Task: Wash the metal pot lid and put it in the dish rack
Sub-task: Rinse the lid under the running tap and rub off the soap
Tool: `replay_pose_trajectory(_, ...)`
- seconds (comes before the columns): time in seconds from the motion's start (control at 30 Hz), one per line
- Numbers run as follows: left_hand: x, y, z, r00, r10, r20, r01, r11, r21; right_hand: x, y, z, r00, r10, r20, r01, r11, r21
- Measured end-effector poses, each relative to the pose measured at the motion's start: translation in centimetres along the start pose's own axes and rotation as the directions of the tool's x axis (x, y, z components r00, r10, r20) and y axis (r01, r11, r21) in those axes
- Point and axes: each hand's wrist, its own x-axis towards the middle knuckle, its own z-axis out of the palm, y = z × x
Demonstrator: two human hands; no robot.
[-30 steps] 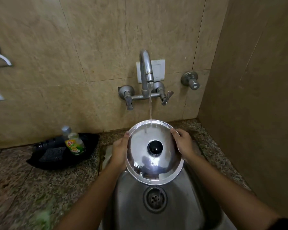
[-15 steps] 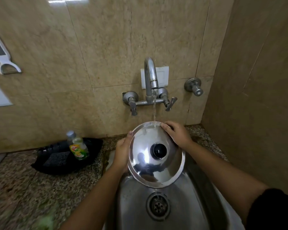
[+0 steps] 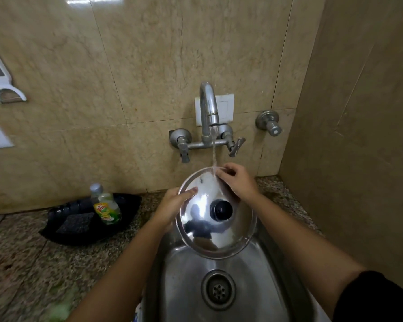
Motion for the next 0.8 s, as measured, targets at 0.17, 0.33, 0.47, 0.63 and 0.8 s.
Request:
replay_pose_trajectory(0.17, 0.2, 0.5, 0.8, 0.994, 0.068, -0.091, -0.067, 0.998, 0.022, -0.3, -0.9, 1.4, 0.992, -0.09, 0.086, 0.098, 0.991, -0.096)
replay_pose_trajectory(0.33, -0.5, -0.7, -0.1, 0.994, -0.03, -0.109, 0.003, 0.97, -0.243, -0.1, 2.3, 0.3, 0.977, 0.083, -0.196, -0.073, 0.996, 0.056)
replay_pose_trajectory(0.47, 0.0, 0.5, 0.2, 0.999, -0.019, 0.033, 0.02, 1.0, -0.023, -0.4, 0.3, 1.6, 0.997, -0.028, 0.074, 0.033, 0.997, -0.071)
replay_pose_trajectory(0.63, -0.2, -0.9, 0.0, 0.982, 0.001, -0.189, -0.029, 0.989, -0.144, -0.6, 1.1, 1.4, 0.991, -0.078, -0.111, 0.053, 0.976, -0.212)
replay_pose_trajectory(0.8, 0.3, -2.5, 0.4, 0.93, -0.141, -0.341, -0.009, 0.915, -0.403, -5.0, 4.6, 2.5, 0.95, -0.246, -0.19, 0.109, 0.835, -0.539)
